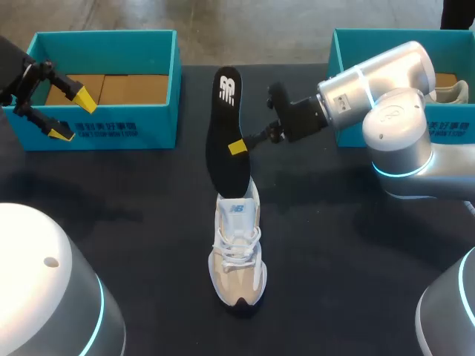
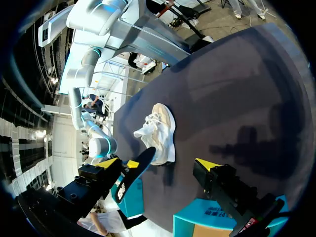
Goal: Take the shoe out of the shoebox, open the shoe tongue, remove and reinsert the insole, then place the shoe into the shoebox
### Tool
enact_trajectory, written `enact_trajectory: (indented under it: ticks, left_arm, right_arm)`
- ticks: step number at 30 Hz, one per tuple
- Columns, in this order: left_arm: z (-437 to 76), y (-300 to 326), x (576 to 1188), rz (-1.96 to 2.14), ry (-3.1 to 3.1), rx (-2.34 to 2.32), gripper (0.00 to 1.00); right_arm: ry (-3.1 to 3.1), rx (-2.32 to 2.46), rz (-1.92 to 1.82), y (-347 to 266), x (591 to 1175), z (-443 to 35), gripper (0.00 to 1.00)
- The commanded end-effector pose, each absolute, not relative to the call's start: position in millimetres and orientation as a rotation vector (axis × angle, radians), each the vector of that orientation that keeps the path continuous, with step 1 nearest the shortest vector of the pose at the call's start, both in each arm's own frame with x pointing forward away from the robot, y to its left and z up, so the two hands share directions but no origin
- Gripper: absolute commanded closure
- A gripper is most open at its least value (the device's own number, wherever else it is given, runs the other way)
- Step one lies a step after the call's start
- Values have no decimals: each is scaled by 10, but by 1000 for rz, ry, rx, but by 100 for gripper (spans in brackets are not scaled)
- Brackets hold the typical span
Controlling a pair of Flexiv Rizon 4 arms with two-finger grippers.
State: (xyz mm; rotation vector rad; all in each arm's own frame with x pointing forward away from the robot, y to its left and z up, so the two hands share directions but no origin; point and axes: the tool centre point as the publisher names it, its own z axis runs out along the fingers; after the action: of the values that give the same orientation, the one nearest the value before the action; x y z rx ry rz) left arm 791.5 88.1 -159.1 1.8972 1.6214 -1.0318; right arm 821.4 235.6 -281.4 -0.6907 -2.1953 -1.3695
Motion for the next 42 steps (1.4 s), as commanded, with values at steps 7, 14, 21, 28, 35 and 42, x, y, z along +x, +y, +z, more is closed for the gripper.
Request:
enact_trajectory:
  ticks: [7, 14, 21, 28, 35, 42]
  left_arm:
    - [-1587, 882, 7907, -1028, 1623, 1899, 0]
    - [-1587, 882, 7907, -1028, 1623, 1899, 0]
    - [-1587, 882, 7907, -1028, 1623, 1899, 0]
    - [-1587, 882, 7907, -1028, 1623, 1899, 0]
    - [-1587, 882, 7907, -1028, 1623, 1899, 0]
    - [-1587, 882, 7907, -1028, 1623, 1899, 0]
  right_arm:
    - [-2191, -684, -1388, 2341, 8146, -2901, 100]
    - [-2173, -693, -1402, 2327, 8137, -2972, 100]
    - [-2152, -708, -1412, 2318, 8143, -3041, 100]
    - [-2140, -720, -1419, 2302, 8129, -3092, 100]
    - [-2142, -731, -1450, 2274, 8074, -3070, 100]
    - [-2159, -731, -1459, 2266, 7998, -3031, 100]
